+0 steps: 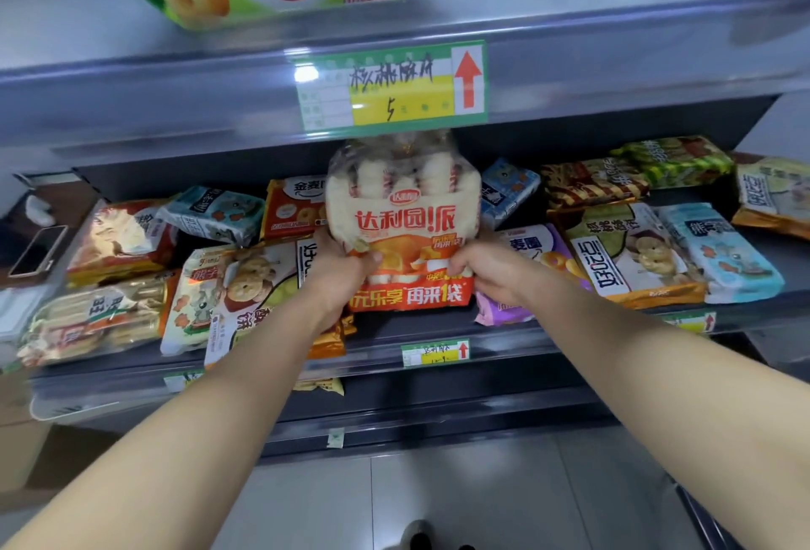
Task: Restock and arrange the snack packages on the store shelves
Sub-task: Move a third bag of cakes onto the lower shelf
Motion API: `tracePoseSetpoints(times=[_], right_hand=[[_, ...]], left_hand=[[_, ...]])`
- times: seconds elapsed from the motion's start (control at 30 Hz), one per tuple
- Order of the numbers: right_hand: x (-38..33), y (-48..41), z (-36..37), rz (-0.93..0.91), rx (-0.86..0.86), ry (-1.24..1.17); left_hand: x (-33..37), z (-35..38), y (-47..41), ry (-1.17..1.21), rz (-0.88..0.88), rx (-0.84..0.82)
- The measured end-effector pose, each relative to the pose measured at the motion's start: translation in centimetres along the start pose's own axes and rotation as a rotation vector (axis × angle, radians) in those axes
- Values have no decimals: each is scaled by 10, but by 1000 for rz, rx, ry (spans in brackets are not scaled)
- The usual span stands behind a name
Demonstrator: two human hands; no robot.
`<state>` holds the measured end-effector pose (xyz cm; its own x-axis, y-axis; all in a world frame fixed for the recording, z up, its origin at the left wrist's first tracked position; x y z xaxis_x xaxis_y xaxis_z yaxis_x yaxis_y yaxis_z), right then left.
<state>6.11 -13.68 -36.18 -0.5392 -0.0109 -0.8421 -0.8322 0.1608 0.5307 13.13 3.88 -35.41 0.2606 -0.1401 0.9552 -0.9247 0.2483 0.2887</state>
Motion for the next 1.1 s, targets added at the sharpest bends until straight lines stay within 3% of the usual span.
tracePoseSetpoints(times=[0.17,0.33,0.53,0.9,1.1], right_hand=[[11,-9,-13,23,179,132],[16,-11,-21,9,316,249],[10,-12,-8,-9,357,376],[10,-2,-10,-36,382,530],[-5,24,-12,-112,440,517]], left_hand=[[-8,10,-4,-162,-1,-20],[-20,14,-1,-176,-60,-9],[-9,9,-1,-201,28,206],[0,5,15,-258,-54,240],[20,-1,44,-225,-10,267]])
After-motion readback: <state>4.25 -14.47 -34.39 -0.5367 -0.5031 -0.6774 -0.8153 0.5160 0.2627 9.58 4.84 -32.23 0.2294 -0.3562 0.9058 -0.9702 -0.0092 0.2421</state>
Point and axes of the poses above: each hand's wrist, its own y-axis away from the middle knuckle, its own z-axis out of the palm, x = y × z, the point moved 5 cm from there along -y, towards the middle knuckle, and after that the axes turned 9 degrees about y, right-handed, at the moved point
